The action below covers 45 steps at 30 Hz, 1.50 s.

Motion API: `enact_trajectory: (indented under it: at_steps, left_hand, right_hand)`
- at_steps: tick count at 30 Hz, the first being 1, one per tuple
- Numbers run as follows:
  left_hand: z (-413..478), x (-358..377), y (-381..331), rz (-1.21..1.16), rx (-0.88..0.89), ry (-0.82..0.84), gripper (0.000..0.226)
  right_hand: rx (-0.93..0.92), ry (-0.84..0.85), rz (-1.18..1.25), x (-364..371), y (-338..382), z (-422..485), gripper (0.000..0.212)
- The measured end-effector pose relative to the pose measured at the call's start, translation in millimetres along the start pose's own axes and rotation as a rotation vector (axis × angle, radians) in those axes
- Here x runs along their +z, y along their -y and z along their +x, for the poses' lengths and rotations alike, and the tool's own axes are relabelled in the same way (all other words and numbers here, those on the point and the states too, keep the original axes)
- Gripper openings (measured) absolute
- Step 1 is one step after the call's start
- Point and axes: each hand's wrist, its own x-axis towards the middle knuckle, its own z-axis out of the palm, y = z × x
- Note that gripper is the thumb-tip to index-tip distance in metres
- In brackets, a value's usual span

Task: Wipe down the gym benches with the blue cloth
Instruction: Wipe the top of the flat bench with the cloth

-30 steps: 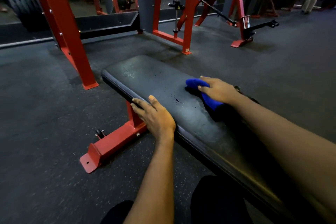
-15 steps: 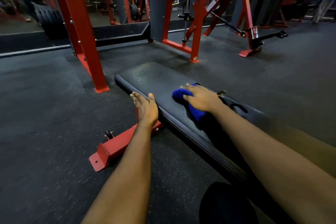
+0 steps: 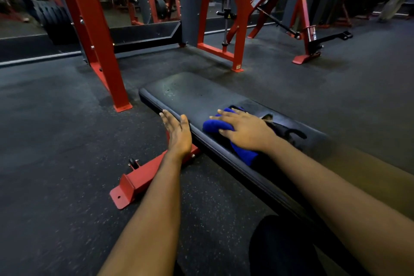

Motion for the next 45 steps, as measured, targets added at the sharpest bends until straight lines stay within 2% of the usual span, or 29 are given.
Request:
enact_trajectory:
  at_steps: [5,7,13,19,22,27,30,34,41,45]
  left_hand:
    - [1,0,0,-0.023,0.007,0.010,0.068]
    - [1,0,0,-0.038,-0.004,0.005,0.068]
    - [-2,-5,-2,-0.044,-0.010,0.035,0.067]
    - [0,-4,-2,-0.052,-0.024,0.016,0.066]
    - [0,-5,-3,-0.026,-0.033,0.011,0.066]
    - [-4,-8,-8,0.014,-0.069,0.024,0.066]
    - [-4,-9,-9,0.015,-0.066,0.029,0.066]
    - [-2,-9,-6,0.043,-0.065,0.031,0.067]
    - [6,-12,-2,0.087,-0.070,0.065,0.069]
    - [5,-11,-3,0.081,-0.069,0.043,0.069]
  right_hand:
    - [-0.211,-0.017,-0.035,-8,24,-94,0.053]
    - [-0.182,-0.006,-0.058,-9,22,-94,0.055]
    - [-0.005,-0.005,0.041,1,42,0,0.048]
    - [-0.147,-0.036,0.077,-8,24,-91,0.053]
    - [-0.075,-0.023,0.093,-4,14,-75,0.054]
    - [0.211,-0.010,0.054,-1,5,11,0.048]
    - [0.221,-0.037,0.035,-1,8,-4,0.051]
    - [0.243,-0.029,0.031,1,-10,-51,0.067]
    - [0.530,-0.010,-0.007,-16,-38,43,0.051]
    - [0.483,0.014,0.004,-13,-32,32,0.052]
